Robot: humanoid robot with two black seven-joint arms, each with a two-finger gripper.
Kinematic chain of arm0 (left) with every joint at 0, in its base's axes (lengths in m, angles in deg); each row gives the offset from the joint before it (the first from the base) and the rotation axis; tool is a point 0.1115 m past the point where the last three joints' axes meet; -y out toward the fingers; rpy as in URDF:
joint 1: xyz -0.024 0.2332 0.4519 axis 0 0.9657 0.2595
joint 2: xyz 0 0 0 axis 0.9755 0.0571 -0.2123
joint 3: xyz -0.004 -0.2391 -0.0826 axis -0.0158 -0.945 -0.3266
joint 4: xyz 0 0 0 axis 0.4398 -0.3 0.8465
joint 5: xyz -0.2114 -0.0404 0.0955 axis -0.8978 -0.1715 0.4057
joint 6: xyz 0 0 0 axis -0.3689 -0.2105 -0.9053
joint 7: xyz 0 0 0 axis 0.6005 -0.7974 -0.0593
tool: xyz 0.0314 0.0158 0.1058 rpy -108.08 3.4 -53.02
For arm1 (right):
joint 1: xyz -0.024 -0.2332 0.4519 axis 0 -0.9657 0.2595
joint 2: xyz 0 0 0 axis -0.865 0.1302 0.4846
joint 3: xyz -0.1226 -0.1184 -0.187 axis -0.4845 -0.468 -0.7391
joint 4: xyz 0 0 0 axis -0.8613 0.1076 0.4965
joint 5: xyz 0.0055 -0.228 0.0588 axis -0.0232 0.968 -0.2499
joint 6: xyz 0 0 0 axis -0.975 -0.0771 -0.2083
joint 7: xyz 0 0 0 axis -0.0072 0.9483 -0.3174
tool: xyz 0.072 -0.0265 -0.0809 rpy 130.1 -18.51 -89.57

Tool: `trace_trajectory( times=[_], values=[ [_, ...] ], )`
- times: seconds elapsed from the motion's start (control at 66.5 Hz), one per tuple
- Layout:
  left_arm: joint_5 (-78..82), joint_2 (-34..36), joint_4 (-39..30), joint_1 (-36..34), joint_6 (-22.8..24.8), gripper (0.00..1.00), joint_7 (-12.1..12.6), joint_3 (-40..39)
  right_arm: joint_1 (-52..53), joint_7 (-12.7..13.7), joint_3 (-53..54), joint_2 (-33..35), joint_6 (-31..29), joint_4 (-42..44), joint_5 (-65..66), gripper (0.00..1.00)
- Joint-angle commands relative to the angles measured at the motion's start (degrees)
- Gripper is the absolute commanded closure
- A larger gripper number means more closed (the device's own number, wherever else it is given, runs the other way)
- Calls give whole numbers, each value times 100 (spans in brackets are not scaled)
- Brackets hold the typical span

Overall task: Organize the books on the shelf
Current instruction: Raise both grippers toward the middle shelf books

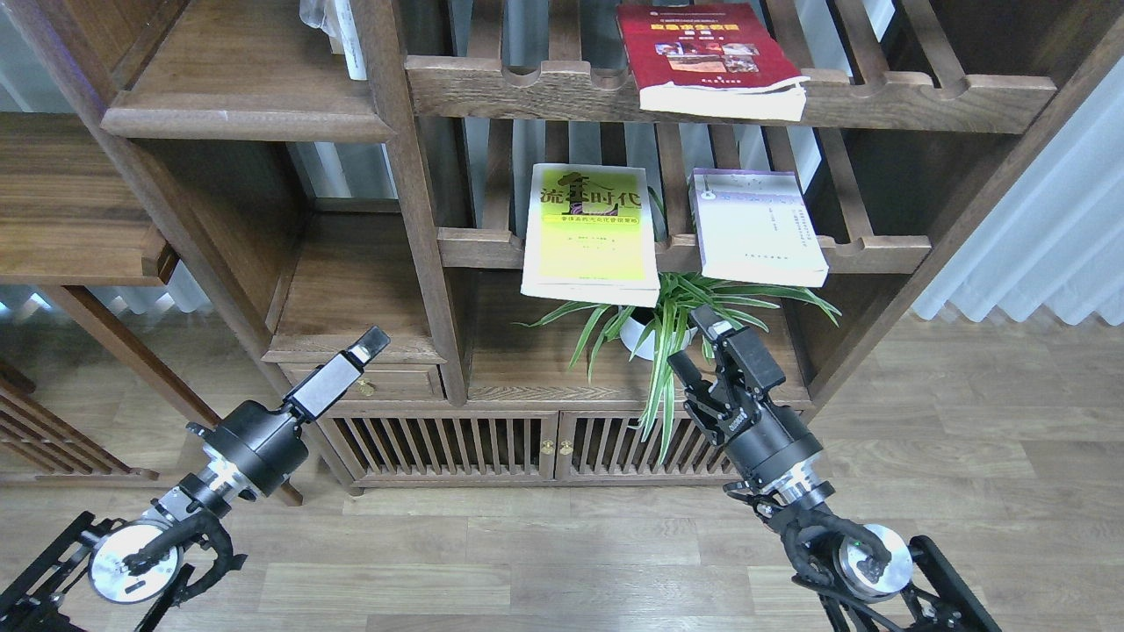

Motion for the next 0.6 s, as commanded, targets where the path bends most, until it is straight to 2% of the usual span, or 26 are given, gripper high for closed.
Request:
trace_trajectory(
  times=[0.0,0.21,0.586],
  values=[
    [-18,-178,123,-10,0,0,-32,5,78,-5,-34,73,63,88,-1,1],
    [-27,-151,175,-19,0,0,-41,-12,219,30,-43,12,90,202,-1,1],
    [-159,-301,457,-1,0,0,-269,-294,227,-31,45,12,-227,246,-19,1]
  ],
)
